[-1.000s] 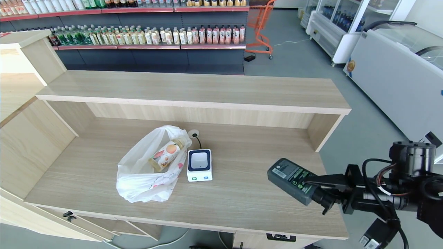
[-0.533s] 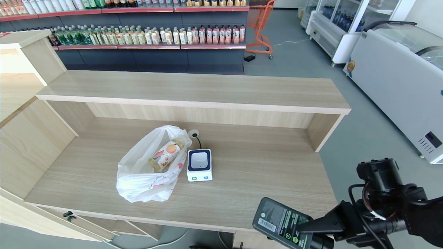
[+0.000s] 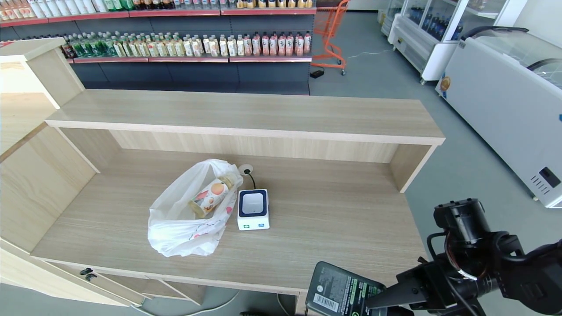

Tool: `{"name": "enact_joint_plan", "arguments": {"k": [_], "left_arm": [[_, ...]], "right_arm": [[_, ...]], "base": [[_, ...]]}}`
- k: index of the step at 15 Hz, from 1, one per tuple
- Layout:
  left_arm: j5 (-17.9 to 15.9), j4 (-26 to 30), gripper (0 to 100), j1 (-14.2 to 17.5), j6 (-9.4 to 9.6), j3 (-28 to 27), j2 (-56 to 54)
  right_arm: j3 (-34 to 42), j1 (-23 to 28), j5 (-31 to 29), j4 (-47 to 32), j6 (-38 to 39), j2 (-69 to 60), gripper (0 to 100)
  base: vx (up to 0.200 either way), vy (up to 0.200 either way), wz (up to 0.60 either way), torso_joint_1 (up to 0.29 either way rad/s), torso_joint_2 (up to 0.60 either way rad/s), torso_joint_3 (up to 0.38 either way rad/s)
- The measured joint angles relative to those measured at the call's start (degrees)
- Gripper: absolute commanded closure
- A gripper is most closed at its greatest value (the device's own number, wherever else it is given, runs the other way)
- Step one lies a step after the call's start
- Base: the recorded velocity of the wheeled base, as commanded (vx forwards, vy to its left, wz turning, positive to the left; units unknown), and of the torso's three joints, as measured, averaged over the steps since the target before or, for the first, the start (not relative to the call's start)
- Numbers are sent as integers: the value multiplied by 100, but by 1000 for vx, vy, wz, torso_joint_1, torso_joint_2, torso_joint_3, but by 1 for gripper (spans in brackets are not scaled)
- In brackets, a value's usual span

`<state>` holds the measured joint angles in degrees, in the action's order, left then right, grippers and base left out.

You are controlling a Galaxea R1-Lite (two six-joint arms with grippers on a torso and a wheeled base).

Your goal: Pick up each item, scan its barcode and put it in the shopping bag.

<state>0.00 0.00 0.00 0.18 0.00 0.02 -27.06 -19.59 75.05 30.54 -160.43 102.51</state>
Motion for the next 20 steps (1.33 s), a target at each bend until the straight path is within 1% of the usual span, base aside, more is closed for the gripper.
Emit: {"name": "enact_joint_plan", "arguments": {"k": [6, 13, 18, 19, 20], "left_arm": [[0, 0, 0, 0, 0, 0, 0], [0, 0, 0, 0, 0, 0, 0], [0, 0, 0, 0, 0, 0, 0], [0, 0, 0, 0, 0, 0, 0], [0, 0, 0, 0, 0, 0, 0]], "right_arm": [[-6, 41, 6, -16, 0, -15, 100], [-9, 372, 151, -16, 1, -138, 100], [-16, 391, 160, -9, 1, -139, 100], [-20, 394, 165, -29, 20, -155, 100], [-27, 397, 167, -66, 310, -202, 100]], "base": [[0, 0, 0, 0, 0, 0], [0, 0, 0, 0, 0, 0], [0, 0, 0, 0, 0, 0], [0, 0, 0, 0, 0, 0], [0, 0, 0, 0, 0, 0]]}}
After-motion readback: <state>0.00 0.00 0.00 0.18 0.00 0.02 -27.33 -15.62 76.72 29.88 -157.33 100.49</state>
